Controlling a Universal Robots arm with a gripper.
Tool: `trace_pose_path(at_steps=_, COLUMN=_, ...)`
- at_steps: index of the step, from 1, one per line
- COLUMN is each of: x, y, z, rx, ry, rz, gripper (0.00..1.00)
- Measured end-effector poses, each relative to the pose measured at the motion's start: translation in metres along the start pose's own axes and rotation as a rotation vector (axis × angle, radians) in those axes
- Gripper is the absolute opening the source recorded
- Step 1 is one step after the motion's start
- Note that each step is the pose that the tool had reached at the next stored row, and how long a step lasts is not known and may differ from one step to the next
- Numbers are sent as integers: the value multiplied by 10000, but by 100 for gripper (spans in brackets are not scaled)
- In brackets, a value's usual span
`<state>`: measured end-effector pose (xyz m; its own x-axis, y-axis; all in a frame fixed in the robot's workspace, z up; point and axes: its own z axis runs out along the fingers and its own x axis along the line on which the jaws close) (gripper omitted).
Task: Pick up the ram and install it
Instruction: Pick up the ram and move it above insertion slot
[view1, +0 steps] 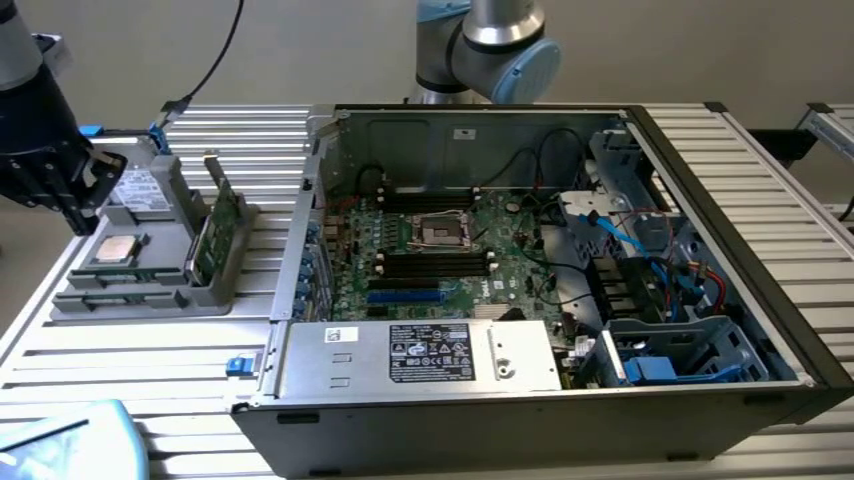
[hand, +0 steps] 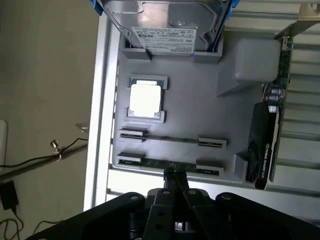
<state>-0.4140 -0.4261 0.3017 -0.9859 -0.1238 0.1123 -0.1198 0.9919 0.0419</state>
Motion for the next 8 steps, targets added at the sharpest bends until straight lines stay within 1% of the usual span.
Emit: trace_pose_path(at_steps=8, x=-3, y=-1, z=26, rx=91, ry=51, rz=-1459, gripper=11)
